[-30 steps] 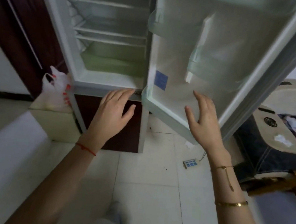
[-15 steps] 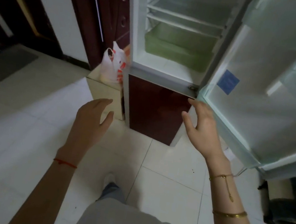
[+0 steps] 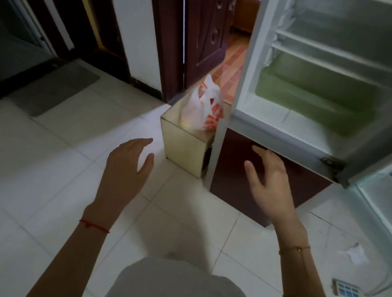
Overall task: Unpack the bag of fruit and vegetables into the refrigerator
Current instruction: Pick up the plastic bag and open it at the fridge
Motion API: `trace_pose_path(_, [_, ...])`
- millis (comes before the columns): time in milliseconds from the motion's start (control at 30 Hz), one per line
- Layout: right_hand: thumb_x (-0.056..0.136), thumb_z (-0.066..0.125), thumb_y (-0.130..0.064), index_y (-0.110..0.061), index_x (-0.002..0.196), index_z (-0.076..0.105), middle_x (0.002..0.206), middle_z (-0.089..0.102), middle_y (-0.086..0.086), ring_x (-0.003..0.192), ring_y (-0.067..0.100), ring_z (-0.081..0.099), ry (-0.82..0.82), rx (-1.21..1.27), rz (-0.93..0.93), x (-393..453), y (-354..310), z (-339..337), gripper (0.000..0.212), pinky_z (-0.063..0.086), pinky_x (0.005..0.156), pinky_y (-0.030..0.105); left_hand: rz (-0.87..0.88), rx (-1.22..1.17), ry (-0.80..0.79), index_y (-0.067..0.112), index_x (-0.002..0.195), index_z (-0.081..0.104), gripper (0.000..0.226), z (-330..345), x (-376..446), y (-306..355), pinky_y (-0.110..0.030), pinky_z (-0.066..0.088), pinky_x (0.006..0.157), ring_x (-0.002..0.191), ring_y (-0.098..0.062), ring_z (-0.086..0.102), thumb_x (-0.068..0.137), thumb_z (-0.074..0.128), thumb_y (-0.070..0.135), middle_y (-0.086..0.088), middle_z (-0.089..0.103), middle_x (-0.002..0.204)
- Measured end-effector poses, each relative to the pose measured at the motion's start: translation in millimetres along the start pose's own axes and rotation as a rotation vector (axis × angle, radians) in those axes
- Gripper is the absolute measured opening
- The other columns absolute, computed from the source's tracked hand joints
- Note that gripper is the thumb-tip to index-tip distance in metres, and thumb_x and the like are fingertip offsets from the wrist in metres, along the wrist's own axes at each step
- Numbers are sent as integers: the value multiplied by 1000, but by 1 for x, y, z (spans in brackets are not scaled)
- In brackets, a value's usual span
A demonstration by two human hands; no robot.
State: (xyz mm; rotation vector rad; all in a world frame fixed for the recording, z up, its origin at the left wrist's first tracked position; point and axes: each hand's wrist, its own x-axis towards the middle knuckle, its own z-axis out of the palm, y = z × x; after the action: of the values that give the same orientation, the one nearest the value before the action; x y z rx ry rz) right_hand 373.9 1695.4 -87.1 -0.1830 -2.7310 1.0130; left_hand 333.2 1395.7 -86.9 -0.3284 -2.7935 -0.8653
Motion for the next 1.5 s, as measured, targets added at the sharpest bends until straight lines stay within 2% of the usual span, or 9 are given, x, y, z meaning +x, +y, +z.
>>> trace_pose_path(200, [98,53,-34,-16,138,50,136,54,3,133,18,42,-22,19,-16,68,-19,44,43,30,109,27,-48,-16,-29,11,133,57,45,-1,68,-35,-43,44,107,123,-22,56,96,44,33,-6,61,133])
trace_pose_path(367, [98,50,-39,-17,137,49,135,55,1,129,16,46,-68,43,2,132,-18,72,45,39,109,37,-78,-27,-35,12,135,56,43,14,133,-53,-41,40,109,127,-22,54,98,45,32,-6,60,136])
trace_pose_path(500, [99,49,-37,-20,141,46,139,51,-2,129,12,44,-107,62,6,193,-17,89,45,31,107,24,-71,-23,-12,10,133,57,39,31,195,-64,-35,39,106,124,-23,56,99,49,29,-8,61,134])
trace_pose_path(600, [100,50,-30,-19,136,49,123,52,-10,112,0,43,-108,94,-35,242,-18,98,38,30,95,11,-82,-37,11,10,132,58,36,45,243,-67,-38,42,106,123,-22,56,99,54,23,-8,62,133])
trace_pose_path(767, [102,48,-33,-23,139,45,132,54,-4,117,13,54,-160,158,-51,328,-6,116,39,52,97,40,-67,-41,48,9,131,59,35,69,320,-68,-30,39,102,120,-22,58,98,57,20,-9,63,130])
trace_pose_path(933, [100,42,-41,-24,141,41,138,51,-2,122,16,54,-143,151,-64,401,10,133,45,54,95,42,-76,-51,0,13,134,57,36,98,385,-74,-24,36,102,123,-18,55,99,55,23,-4,61,133])
trace_pose_path(1200, [97,40,-51,-33,135,41,137,50,-5,121,16,56,-125,171,115,488,32,178,42,52,99,44,-142,-138,-207,15,128,59,34,161,472,-96,-27,52,93,107,-15,60,96,58,28,-3,64,122])
trace_pose_path(1333, [100,47,-36,-22,135,46,134,53,2,120,20,55,-107,132,167,518,36,199,38,50,101,44,-233,-174,-338,17,121,60,30,188,503,-107,-33,58,86,99,-15,63,95,59,34,-1,64,116])
trace_pose_path(1500, [98,53,-32,-17,130,53,126,60,5,113,21,60,-119,78,262,554,40,228,35,52,99,42,-321,-241,-532,15,112,63,27,222,532,-121,-22,56,73,93,-12,61,96,59,35,-3,68,111])
